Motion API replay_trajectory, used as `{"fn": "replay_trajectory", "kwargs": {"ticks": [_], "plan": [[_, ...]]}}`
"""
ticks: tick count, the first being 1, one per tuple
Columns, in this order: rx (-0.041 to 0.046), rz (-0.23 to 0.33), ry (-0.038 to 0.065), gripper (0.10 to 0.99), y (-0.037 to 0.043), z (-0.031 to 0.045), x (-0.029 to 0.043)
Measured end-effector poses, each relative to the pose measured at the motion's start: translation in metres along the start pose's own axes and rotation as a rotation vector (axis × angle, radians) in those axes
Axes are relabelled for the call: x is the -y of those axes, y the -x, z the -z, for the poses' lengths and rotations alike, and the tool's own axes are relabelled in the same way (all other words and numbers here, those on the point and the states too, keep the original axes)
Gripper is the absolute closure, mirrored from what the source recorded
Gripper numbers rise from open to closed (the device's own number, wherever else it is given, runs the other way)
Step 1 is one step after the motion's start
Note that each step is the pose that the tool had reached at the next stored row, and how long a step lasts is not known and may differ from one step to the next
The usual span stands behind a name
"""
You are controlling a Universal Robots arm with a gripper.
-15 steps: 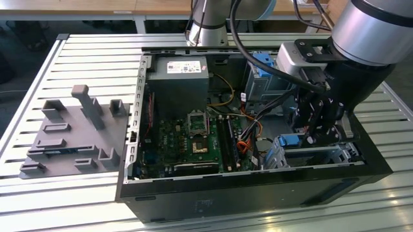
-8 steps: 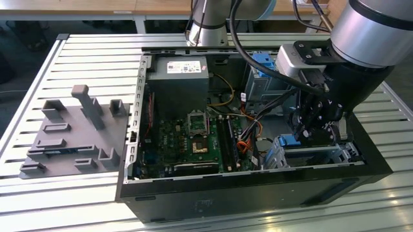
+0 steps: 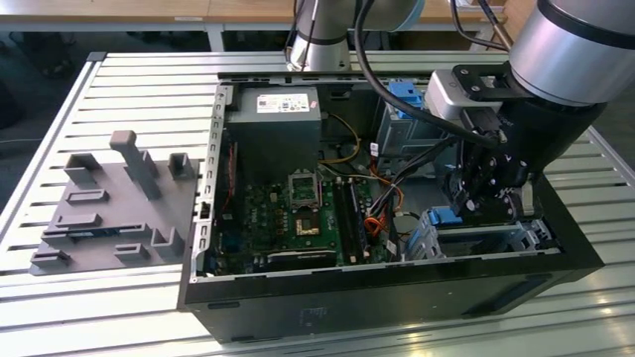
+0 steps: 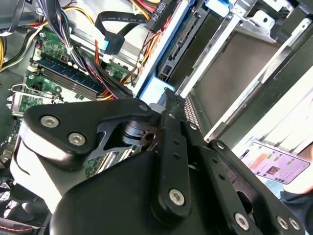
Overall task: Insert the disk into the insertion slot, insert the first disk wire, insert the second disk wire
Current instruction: 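Insert the disk into the insertion slot, then insert the first disk wire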
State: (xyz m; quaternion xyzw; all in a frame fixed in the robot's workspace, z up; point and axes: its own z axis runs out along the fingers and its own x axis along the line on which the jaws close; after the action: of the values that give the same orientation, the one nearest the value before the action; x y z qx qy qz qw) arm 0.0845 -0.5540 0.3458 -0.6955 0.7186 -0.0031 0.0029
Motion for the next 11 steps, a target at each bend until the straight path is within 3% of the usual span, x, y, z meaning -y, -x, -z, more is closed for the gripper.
{"fn": "replay_trajectory", "kwargs": {"ticks": [11], "plan": [[0.0, 0.0, 0.0, 0.98, 0.0001, -0.0003, 0.0048]]}}
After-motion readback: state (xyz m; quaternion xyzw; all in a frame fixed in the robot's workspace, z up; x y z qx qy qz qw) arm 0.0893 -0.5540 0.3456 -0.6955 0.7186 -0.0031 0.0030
